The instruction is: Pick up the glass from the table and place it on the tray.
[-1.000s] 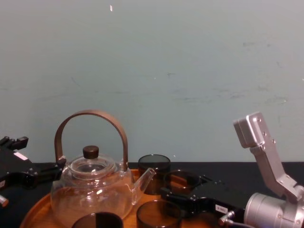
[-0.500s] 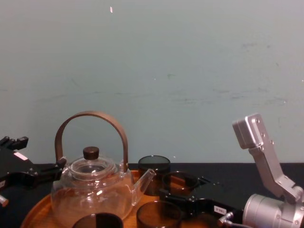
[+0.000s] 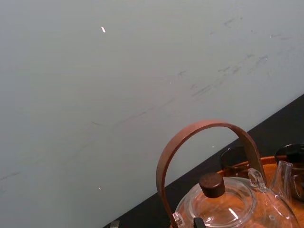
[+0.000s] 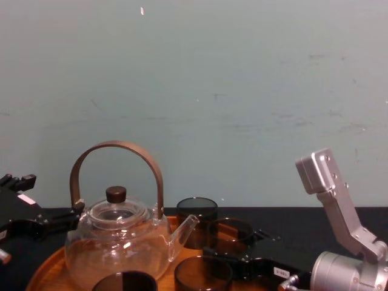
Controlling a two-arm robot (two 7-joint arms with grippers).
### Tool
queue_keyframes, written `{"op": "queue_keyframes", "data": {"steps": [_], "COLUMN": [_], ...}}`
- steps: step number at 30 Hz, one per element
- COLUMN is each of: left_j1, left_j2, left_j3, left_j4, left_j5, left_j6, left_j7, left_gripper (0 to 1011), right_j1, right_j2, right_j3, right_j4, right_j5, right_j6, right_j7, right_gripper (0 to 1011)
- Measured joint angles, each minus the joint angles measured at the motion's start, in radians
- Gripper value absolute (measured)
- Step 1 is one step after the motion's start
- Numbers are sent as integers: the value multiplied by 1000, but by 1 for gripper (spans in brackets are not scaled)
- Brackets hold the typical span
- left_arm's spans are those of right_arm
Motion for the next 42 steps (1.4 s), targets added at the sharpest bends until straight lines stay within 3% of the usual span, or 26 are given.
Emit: {"op": "queue_keyframes", "data": {"steps": [4, 14, 23, 33, 42], "left_j1": [0, 0, 0, 0, 0], "left_j2": [0, 0, 0, 0, 0], "left_j3": [0, 0, 0, 0, 0], "left_j4": [0, 0, 0, 0, 0], "left_j5": [0, 0, 0, 0, 0], "left_j6": [0, 0, 0, 0, 0], "left_j7": [0, 0, 0, 0, 0], "left_gripper": [1009, 1010, 1010, 1009, 1010], "right_j1": [-12, -69, -96, -116, -120], "right_j2": [8, 57, 89, 116, 136], "right_j3": [-2, -18, -33, -56, -73], "right_j4": [-30, -198, -296, -377, -407], "right_j5": [-5, -20, -14, -6, 3], "right_j6": [23, 136, 187, 241, 271], "right_j7": [-7, -40, -44, -50, -50], "right_gripper": [1002, 1002, 1002, 1002, 1002]}}
